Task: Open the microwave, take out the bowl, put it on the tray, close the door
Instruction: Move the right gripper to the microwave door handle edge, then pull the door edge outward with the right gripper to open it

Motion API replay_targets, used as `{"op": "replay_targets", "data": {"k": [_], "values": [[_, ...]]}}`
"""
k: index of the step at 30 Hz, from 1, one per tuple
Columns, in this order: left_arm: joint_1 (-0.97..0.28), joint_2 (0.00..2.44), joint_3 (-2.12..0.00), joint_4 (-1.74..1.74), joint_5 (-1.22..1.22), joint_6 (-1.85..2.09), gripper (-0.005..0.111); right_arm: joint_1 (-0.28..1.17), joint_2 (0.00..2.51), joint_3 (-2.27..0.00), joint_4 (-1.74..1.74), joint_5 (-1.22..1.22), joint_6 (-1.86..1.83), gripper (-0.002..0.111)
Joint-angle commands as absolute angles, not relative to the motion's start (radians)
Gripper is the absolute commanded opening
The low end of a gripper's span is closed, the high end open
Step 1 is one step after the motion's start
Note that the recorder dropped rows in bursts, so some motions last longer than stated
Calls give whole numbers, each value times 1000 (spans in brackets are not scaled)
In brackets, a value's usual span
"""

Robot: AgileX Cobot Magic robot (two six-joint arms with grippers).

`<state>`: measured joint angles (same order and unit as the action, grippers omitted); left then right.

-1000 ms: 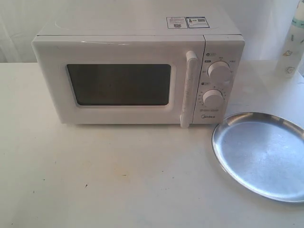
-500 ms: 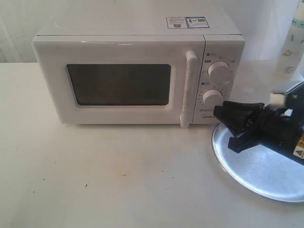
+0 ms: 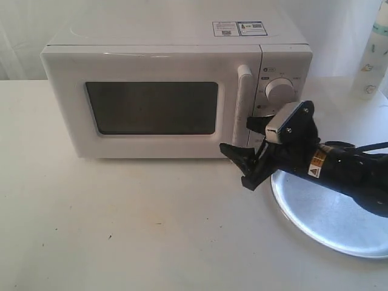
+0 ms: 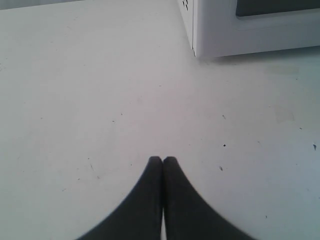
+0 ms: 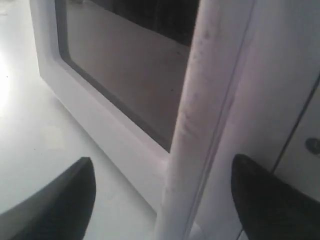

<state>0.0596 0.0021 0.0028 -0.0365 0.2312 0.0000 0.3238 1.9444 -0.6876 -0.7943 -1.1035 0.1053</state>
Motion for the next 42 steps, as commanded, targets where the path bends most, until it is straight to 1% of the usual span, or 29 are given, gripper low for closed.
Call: {"op": "replay_targets", "data": {"k": [1, 2, 3, 4, 5, 7, 8, 9, 11, 16, 22, 24, 25, 26, 27, 29, 31, 32, 34, 35, 36, 37, 38, 42], "values": [[57, 0, 0, -45, 233, 0, 0, 380, 1999, -755, -782, -991, 106, 52], [57, 0, 0, -45, 233, 0, 0, 396, 2010, -768, -795, -991, 77, 34], [57, 0, 0, -45, 233, 0, 0, 409, 2010, -770, -796, -998, 53, 8], [57, 0, 0, -45, 233, 0, 0, 412, 2008, -770, -809, -980, 48, 0], [57, 0, 0, -45, 233, 0, 0, 412, 2004, -770, -830, -928, 39, 0], [57, 0, 0, -45, 233, 0, 0, 412, 1999, -768, -916, -931, 7, 0], [57, 0, 0, -45, 233, 0, 0, 412, 1994, -768, -1019, -941, 0, 0], [57, 0, 0, -45, 233, 0, 0, 412, 1985, -766, -1140, -975, 7, 0], [57, 0, 0, -45, 233, 0, 0, 412, 1944, -766, -1270, -1117, 147, 0], [57, 0, 0, -45, 233, 0, 0, 412, 1858, -730, -1362, -1117, 180, 0], [57, 0, 0, -45, 233, 0, 0, 412, 1814, -708, -1350, -1103, 247, 0], [57, 0, 0, -45, 233, 0, 0, 412, 1804, -708, -1359, -1101, 303, 5], [57, 0, 0, -45, 233, 0, 0, 412, 1797, -708, -1386, -1089, 347, 14], [57, 0, 0, -45, 233, 0, 0, 412, 1781, -708, -1440, -1066, 371, 21], [57, 0, 0, -45, 233, 0, 0, 412, 1770, -708, -1479, -1048, 388, 23], [57, 0, 0, -45, 233, 0, 0, 412, 1726, -708, -1582, -985, 521, 25], [57, 0, 0, -45, 233, 0, 0, 410, 1670, -708, -1720, -863, 675, 26], [57, 0, 0, -45, 233, 0, 0, 407, 1635, -689, -1744, -722, 841, 26], [57, 0, 0, -45, 233, 0, 0, 407, 1598, -656, -1744, -642, 928, 26], [57, 0, 0, -45, 233, 0, 0, 407, 1590, -645, -1744, -674, 927, 26], [57, 0, 0, -45, 233, 0, 0, 407, 1580, -626, -1744, -847, 915, 25], [57, 0, 0, -45, 233, 0, 0, 407, 1580, -622, -1744, -966, 883, 25], [57, 0, 0, -45, 233, 0, 0, 407, 1575, -615, -1744, -1207, 765, 23], [57, 0, 0, -45, 233, 0, 0, 408, 1520, -615, -1744, -1221, 665, 16]]}}
